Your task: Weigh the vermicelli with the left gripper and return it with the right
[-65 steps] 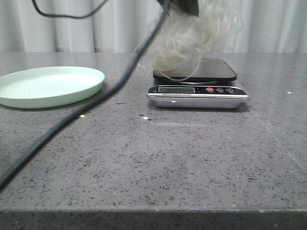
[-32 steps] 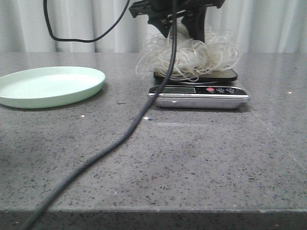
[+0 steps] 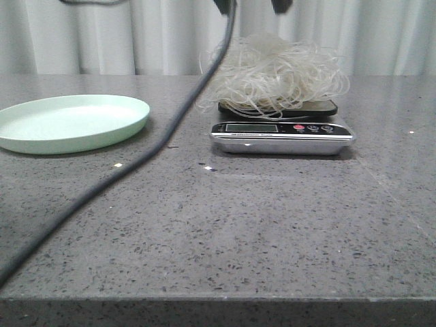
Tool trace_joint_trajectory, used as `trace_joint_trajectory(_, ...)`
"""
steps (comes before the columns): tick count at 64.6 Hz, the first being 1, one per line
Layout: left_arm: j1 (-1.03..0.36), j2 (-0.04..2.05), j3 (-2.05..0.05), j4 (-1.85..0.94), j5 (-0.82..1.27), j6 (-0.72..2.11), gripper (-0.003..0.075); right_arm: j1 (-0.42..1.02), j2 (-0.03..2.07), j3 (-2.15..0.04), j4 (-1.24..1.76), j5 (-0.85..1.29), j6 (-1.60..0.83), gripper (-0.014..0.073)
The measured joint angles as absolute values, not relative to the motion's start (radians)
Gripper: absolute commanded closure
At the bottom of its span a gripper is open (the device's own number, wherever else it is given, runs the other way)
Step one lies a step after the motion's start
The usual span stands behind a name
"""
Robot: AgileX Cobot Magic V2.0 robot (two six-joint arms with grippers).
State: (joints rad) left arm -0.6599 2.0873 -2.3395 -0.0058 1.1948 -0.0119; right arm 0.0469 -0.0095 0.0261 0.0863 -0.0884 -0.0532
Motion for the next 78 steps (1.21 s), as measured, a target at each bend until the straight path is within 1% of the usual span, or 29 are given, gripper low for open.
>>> trace_joint_trajectory(16,-0.66,1.956,-2.318,0.135,1.231,-0.012,0.0327,0.047,-0.01,0.026,0.086,-0.088,-0.053,0.0426)
trace_joint_trajectory(26,-0.66,1.854,-2.193,0.205,1.232,-0.012,0.0376,0.047,-0.01,0.026,0.086,-0.088,-0.053,0.0426)
trace_joint_trajectory(37,-0.66,1.677,-1.925,0.227,1.128,-0.034,0.0409,0.047,-0.01,0.026,0.086,-0.088,-0.053,0.0426)
trace_joint_trajectory(49,-0.656,1.414,-1.597,0.211,0.98,-0.068,0.0409,0.047,-0.01,0.026,0.086,-0.088,-0.053,0.0426)
trace_joint_trajectory(50,-0.656,1.414,-1.597,0.208,0.98,-0.068,0.0409,0.047,-0.01,0.026,0.086,-0.088,-0.053,0.0426)
trace_joint_trajectory(53,-0.656,1.328,-1.504,0.193,0.945,-0.07,0.0409,0.047,-0.01,0.026,0.086,-0.088,-0.053,0.0426)
trace_joint_trajectory(66,-0.654,1.052,-1.227,0.135,0.811,-0.076,0.0412,0.047,-0.01,0.026,0.086,-0.088,-0.053,0.0426)
trace_joint_trajectory(72,-0.654,0.93,-1.109,0.108,0.75,-0.076,0.0441,0.047,-0.01,0.026,0.086,-0.088,-0.053,0.0426)
trace_joint_trajectory(78,-0.654,0.821,-1.0,0.089,0.697,-0.076,0.0507,0.047,-0.01,0.026,0.086,-0.088,-0.053,0.0426)
